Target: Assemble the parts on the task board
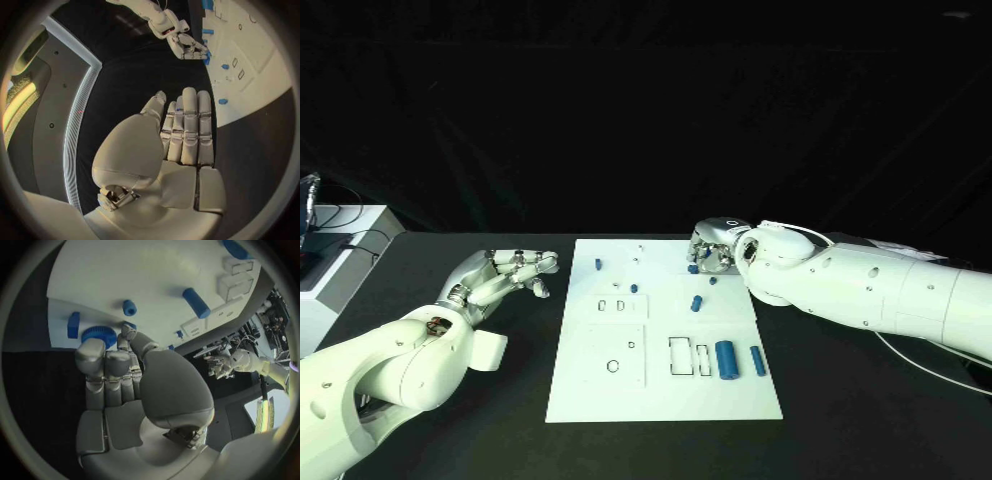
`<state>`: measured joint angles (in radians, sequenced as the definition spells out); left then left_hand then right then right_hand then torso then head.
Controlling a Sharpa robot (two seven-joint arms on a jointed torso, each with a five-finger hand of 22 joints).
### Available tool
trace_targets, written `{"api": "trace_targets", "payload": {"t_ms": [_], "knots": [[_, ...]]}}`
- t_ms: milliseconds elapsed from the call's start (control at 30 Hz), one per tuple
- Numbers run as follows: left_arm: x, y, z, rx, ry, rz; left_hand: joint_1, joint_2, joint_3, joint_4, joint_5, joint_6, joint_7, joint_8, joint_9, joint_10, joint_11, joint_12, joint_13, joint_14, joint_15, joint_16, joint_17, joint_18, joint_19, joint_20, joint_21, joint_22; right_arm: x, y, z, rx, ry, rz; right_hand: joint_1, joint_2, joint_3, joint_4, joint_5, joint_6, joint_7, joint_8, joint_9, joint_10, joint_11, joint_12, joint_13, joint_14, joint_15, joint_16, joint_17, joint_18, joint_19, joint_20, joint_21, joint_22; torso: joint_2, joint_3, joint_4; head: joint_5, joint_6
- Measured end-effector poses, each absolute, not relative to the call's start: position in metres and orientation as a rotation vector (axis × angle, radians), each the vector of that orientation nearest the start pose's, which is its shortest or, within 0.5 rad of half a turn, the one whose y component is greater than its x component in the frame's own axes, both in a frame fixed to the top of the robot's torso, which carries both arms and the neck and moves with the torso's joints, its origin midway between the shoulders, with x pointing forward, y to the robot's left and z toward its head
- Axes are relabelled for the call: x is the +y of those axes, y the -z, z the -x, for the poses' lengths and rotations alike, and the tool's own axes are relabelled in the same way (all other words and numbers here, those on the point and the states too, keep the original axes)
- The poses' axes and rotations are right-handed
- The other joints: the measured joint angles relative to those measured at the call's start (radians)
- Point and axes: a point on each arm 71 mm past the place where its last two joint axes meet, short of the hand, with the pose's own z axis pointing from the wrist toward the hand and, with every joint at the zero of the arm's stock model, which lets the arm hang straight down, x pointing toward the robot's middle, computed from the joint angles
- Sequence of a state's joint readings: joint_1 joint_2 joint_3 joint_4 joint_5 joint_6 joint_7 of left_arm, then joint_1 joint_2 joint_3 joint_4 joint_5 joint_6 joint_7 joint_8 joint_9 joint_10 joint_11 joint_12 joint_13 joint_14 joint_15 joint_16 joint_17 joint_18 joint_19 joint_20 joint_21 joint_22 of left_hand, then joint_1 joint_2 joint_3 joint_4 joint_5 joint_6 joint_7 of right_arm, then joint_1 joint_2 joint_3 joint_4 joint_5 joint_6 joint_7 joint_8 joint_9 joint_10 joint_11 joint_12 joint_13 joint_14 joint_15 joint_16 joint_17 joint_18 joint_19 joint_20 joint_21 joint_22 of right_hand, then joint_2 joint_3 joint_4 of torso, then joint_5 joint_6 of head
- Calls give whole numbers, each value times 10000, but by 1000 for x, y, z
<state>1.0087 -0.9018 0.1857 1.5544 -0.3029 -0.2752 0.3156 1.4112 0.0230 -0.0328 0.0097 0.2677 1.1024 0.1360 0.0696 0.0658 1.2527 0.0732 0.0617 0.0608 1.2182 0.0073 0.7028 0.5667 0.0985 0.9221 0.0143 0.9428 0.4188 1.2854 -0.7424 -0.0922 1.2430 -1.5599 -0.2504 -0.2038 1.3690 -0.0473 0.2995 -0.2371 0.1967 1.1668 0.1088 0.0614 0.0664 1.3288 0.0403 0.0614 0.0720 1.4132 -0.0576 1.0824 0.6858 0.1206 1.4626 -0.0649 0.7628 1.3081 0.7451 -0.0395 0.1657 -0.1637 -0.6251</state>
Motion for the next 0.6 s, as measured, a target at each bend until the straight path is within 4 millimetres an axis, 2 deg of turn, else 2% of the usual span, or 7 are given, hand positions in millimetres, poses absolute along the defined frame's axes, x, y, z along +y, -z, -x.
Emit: {"api": "trace_targets", "payload": {"t_ms": [167,367,400,600], "knots": [[229,183,-477,14554,14984,9408,0,0,0,0,0,0,0,0,0,0,0,0,0,0,0,0,0,-1,0,0,0,0,-237,178,-547,16607,-3060,1632,0,-1,-42,41,0,-2,1,0,0,2,-1,1,0,-1,-1,0,37,-45,2,-2,0,-1,3,-5,1,-2,13],[230,184,-478,14558,14967,9419,0,0,0,0,0,0,0,0,0,0,0,0,0,0,0,0,0,0,0,0,0,0,-232,179,-548,16410,-3150,1590,-8,-8,-104,174,-9,-82,80,0,0,35,-34,1,0,0,0,0,86,-52,3,-4,0,-2,6,-7,11,-5,14],[230,184,-478,14560,14966,9422,0,0,0,0,0,0,0,0,0,0,0,0,0,0,0,0,0,0,0,0,0,0,-231,179,-549,16387,-3163,1588,-68,-67,-109,196,-50,-95,94,0,0,36,-34,8,10,0,0,0,88,-54,4,-3,0,-2,6,-10,12,-8,14],[229,184,-478,14574,14977,9428,0,0,0,0,0,0,0,0,0,0,0,0,0,-36,36,40,-17,0,0,0,-1,-10,-227,183,-550,16403,-3174,1588,-108,-108,-178,320,-51,-184,73,0,0,94,-18,32,6,36,-34,-38,130,-76,4,-4,-39,-2,8,-13,18,-20,14]]}}
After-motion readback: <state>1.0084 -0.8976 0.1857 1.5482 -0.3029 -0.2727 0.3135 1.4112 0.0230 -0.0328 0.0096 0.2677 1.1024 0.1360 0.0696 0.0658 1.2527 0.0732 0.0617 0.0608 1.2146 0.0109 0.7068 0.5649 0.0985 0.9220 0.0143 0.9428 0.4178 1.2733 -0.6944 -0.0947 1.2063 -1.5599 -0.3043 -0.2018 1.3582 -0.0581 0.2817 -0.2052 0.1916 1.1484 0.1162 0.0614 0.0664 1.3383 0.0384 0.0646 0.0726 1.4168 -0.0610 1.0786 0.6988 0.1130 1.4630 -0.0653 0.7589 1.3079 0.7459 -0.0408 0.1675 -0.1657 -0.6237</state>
